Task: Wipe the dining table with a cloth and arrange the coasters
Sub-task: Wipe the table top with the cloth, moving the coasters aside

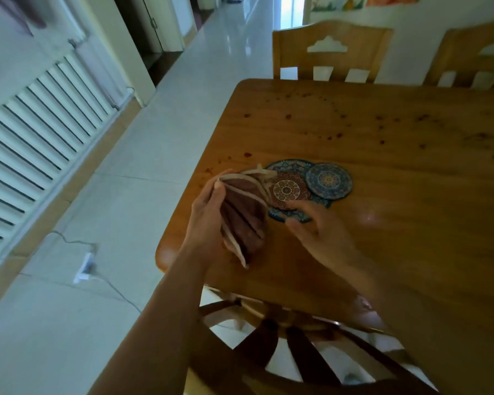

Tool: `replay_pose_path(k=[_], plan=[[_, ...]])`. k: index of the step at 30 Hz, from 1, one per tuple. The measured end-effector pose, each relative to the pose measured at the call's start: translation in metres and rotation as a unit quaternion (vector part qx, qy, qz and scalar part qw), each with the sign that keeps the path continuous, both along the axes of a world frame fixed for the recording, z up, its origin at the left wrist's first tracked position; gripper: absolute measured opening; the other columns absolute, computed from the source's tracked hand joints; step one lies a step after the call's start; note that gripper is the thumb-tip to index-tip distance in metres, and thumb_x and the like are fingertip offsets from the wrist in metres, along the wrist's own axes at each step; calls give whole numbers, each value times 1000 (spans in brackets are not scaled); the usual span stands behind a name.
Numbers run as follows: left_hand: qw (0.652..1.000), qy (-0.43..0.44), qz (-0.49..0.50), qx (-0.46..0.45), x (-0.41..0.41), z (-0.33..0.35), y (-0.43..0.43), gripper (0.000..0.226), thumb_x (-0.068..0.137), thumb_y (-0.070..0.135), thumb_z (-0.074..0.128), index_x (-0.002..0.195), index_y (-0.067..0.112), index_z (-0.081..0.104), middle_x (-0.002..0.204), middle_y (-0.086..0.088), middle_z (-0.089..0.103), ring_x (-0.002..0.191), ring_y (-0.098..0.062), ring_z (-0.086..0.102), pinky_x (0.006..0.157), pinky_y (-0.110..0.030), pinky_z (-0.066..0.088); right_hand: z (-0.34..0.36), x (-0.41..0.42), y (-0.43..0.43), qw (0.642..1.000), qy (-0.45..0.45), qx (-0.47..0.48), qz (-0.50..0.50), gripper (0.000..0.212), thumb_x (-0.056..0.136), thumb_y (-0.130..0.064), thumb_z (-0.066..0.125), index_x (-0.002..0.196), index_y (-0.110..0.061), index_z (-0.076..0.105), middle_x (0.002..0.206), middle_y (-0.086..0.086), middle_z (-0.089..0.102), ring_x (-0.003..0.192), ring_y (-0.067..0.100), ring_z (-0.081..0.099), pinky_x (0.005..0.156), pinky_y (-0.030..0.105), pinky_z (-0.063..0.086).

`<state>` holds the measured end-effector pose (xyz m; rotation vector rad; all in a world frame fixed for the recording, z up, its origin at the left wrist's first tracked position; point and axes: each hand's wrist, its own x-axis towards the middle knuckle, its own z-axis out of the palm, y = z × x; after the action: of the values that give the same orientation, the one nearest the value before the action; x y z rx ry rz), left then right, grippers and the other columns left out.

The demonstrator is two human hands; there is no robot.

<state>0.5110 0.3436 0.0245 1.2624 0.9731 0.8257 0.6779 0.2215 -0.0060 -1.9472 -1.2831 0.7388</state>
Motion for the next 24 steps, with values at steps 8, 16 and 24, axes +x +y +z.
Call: replay_pose_path(k=[8,16,24], plan=[[996,-3,-89,-27,-8,51,5,38,105,30,37,114,6,65,95,-10,75,90,-20,72,71,-26,58,55,-42,44,996,82,16,23,11,91,-28,66,91,-19,60,92,-1,63,87,15,62,76,31,48],[981,115,-130,86,-14,61,17,33,104,44,30,127,37,53,116,6,62,102,-11,62,74,-31,58,102,-41,27,920,315,131,-193,14,95,-18,55,94,-6,60,92,14,61,82,28,62,70,36,51],[961,216,-2,174,-11,65,25,35,104,34,37,131,25,58,132,-2,59,120,-22,54,106,-40,42,108,1,0,866,239,179,-402,43,88,-13,67,126,-16,47,117,4,55,103,23,60,74,32,56]])
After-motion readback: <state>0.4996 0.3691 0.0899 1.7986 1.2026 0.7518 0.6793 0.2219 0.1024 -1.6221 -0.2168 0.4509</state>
